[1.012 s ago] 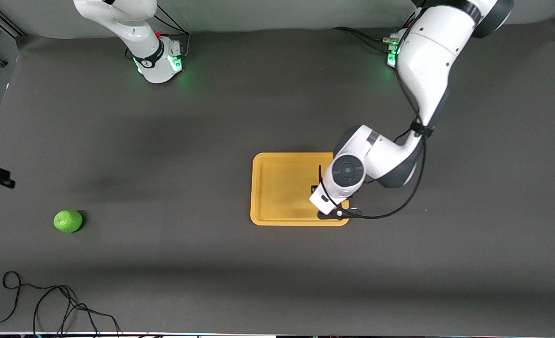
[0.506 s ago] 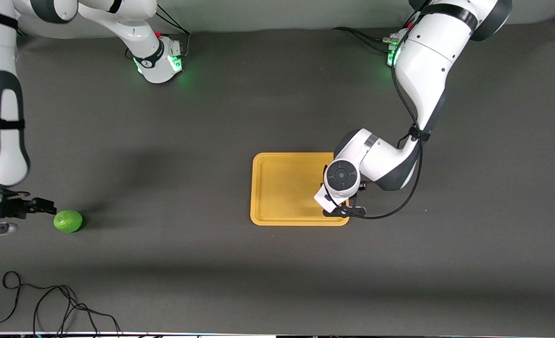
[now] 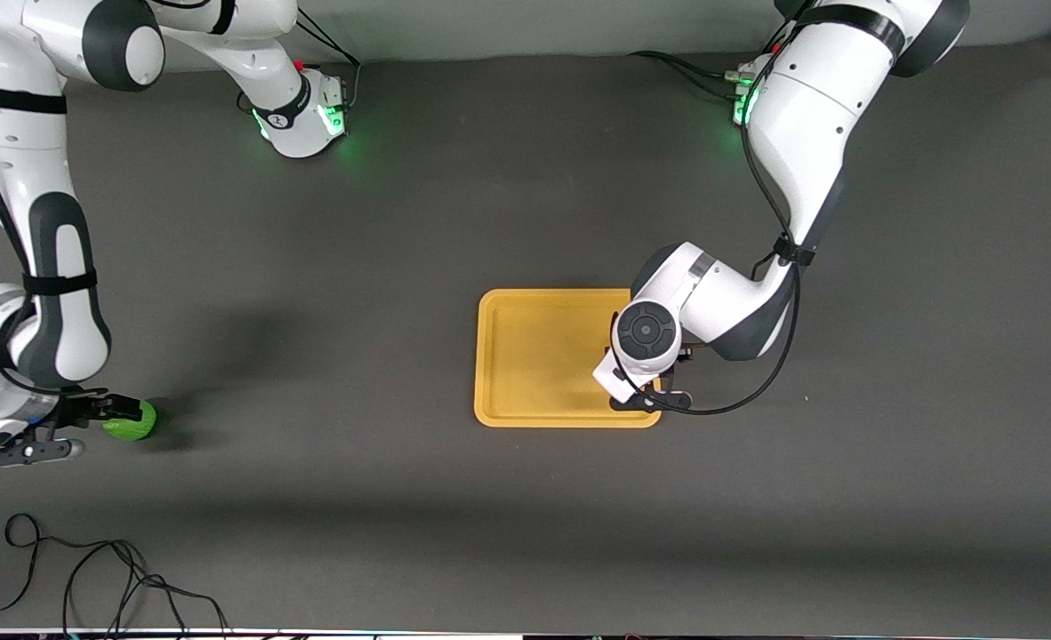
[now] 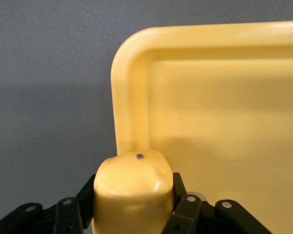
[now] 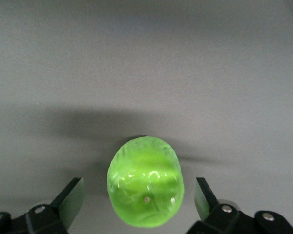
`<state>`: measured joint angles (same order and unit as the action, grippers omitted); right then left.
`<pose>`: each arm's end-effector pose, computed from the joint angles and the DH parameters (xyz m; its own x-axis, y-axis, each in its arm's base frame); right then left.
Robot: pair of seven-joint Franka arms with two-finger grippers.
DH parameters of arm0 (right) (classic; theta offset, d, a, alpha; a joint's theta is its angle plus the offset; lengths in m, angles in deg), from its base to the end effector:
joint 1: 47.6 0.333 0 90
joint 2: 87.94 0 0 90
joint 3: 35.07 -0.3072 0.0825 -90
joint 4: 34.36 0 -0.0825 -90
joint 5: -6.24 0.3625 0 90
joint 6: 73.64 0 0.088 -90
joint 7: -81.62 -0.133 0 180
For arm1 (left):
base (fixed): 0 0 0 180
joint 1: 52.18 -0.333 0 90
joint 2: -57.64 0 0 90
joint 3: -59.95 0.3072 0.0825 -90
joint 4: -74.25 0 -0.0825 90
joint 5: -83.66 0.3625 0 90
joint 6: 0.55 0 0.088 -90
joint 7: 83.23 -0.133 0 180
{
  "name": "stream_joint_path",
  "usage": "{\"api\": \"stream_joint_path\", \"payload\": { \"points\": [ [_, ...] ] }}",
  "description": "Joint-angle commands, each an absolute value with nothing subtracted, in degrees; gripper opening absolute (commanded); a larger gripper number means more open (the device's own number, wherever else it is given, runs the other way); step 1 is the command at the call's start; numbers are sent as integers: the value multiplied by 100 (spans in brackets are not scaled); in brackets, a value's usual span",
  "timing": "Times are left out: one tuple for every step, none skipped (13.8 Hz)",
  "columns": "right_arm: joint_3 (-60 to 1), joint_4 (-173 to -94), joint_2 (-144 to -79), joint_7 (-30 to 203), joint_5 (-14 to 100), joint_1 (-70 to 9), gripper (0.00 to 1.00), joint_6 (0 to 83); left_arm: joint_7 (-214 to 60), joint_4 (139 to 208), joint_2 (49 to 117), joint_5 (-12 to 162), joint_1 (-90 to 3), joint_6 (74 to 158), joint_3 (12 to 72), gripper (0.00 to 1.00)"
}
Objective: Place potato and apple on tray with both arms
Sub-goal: 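Release the potato on the tray while the right gripper grasps the apple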
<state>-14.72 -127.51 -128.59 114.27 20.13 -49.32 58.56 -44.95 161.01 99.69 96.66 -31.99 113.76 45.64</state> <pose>0.6342 -0.2193 0.2087 0.9945 0.1044 -0.0030 0.1044 -0.9931 0.0528 0.5620 -0.3395 0.2027 0.9858 0.0043 -0.1680 -0.0213 -0.9884 -0.1501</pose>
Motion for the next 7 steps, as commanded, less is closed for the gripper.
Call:
{"api": "stream_joint_path", "payload": {
  "points": [
    [-1468, -12594, -13108, 11598, 2267, -4927, 100, 5925, -4342, 16144, 9868, 9676, -3047, 11432, 4606, 63],
    [-1468, -12568, -13161, 11598, 2311, -4927, 100, 5959, -4342, 16144, 9868, 9676, -3038, 11432, 4606, 63],
    [-1468, -12559, -13205, 11598, 2320, -4927, 100, 5960, -4342, 16144, 9868, 9676, -3029, 11441, 4606, 66],
    [-1468, -12550, -13232, 11598, 2320, -4927, 92, 5960, -4342, 16144, 9877, 9676, -3003, 11450, 4606, 70],
    [-1468, -12542, -13232, 11598, 2312, -4927, 74, 5951, -4333, 16153, 9877, 9685, -2977, 11450, 4615, 74],
    [-1468, -12541, -13232, 11598, 2303, -4927, 59, 5951, -4333, 16153, 9903, 9685, -2977, 11450, 4615, 76],
    [-1468, -12541, -13241, 11616, 2303, -4953, 49, 5934, -4228, 16153, 9929, 9685, -2977, 11450, 4615, 77]
  ]
}}
